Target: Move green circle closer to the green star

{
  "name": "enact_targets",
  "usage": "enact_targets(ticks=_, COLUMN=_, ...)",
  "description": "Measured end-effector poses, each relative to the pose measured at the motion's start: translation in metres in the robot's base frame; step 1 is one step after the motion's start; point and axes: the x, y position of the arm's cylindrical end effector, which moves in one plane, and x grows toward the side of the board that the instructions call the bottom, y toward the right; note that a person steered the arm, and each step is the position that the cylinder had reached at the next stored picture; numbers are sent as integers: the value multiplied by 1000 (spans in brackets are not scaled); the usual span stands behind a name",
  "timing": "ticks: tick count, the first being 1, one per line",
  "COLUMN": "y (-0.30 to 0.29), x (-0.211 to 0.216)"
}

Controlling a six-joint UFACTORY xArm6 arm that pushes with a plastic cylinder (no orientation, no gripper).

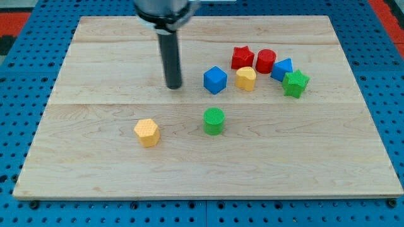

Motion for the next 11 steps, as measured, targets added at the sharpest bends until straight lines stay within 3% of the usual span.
enact_targets(ticks=1, y=39, x=46)
enact_targets(ticks=2, y=50, x=51)
enact_targets(ticks=3, y=109, x=77)
enact_targets(ticks=4, y=129, x=121)
enact_targets(ticks=5, y=85, x=157)
enact_targets(ticks=7, y=61, x=94)
enact_targets(ticks=8, y=34, x=122)
enact_targets(ticks=9, y=27, x=83)
enact_targets(ticks=10, y=21, x=81)
enact_targets(ticks=11, y=58, x=70)
